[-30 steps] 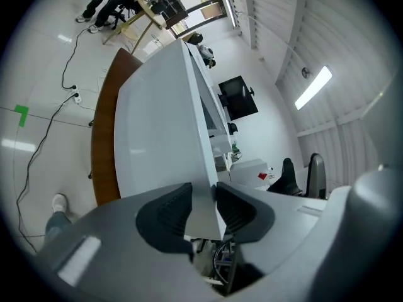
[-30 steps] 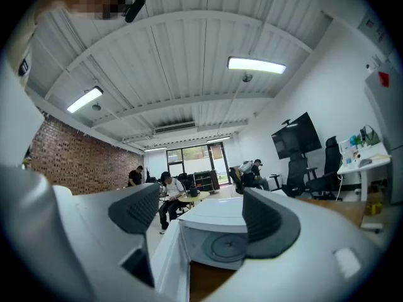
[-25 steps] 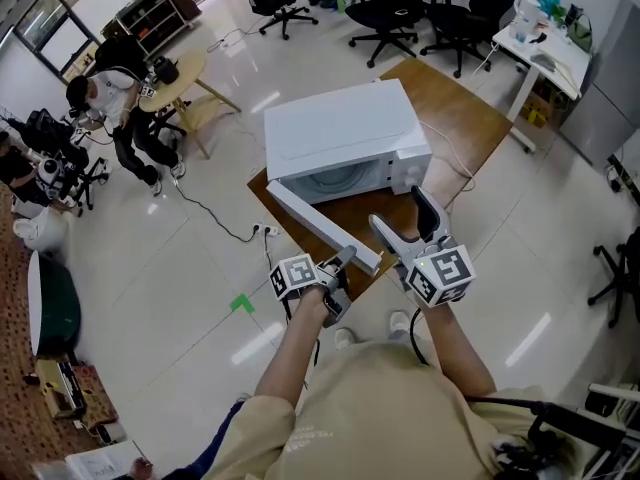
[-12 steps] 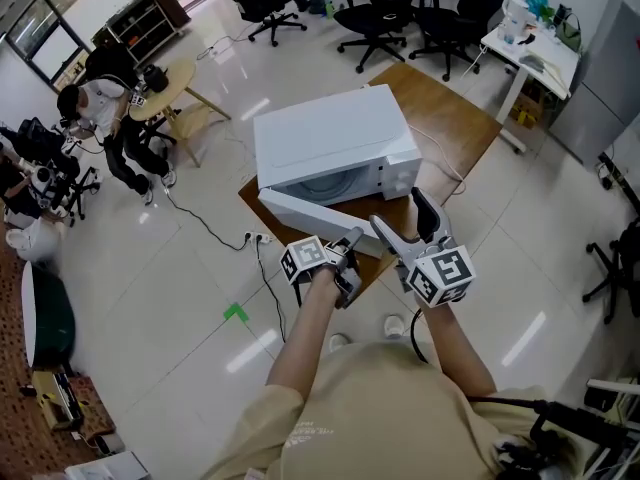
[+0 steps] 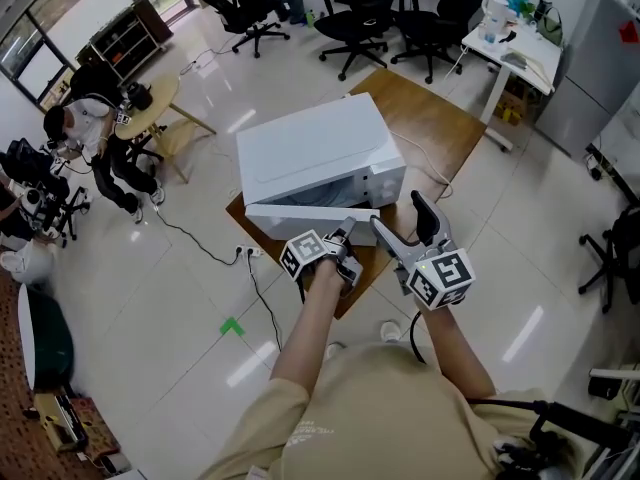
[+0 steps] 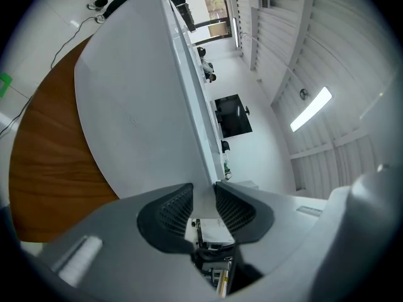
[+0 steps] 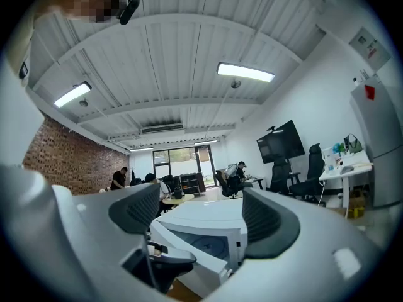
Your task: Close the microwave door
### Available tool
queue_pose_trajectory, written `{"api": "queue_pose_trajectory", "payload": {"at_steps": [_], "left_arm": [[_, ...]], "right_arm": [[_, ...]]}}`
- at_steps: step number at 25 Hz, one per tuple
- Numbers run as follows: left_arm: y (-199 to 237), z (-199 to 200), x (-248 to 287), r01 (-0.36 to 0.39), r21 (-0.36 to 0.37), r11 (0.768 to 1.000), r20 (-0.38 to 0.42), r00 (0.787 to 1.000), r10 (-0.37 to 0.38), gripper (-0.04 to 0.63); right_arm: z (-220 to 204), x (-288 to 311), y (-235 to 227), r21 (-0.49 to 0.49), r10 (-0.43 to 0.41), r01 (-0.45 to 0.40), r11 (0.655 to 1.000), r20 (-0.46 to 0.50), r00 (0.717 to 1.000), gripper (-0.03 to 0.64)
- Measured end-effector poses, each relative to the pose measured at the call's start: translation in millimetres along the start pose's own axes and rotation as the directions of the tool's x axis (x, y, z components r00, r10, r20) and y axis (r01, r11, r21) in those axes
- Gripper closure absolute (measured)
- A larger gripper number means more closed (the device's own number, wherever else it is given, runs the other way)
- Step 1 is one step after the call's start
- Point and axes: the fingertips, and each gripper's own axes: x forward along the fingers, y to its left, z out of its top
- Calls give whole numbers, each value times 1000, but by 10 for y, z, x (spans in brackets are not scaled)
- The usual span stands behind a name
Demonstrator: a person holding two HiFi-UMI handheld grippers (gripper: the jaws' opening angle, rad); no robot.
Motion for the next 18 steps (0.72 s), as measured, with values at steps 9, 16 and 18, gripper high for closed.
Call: {"api": "queue_pose_trajectory", "payload": {"at_steps": [9, 16, 18], "left_arm": [[-29, 206, 291, -9, -16, 1000, 53, 999, 9, 477], [-1, 480, 617, -69, -96, 993, 129, 988, 81, 479], [-10, 552, 666, -103, -132, 986, 147, 982, 122, 477]], "right_arm": [[38, -68, -136, 0, -24, 24, 1000, 9, 1000, 218], [40, -109, -322, -9, -56, 56, 998, 7, 998, 219], [25, -117, -370, -10, -65, 65, 998, 4, 998, 219]]}}
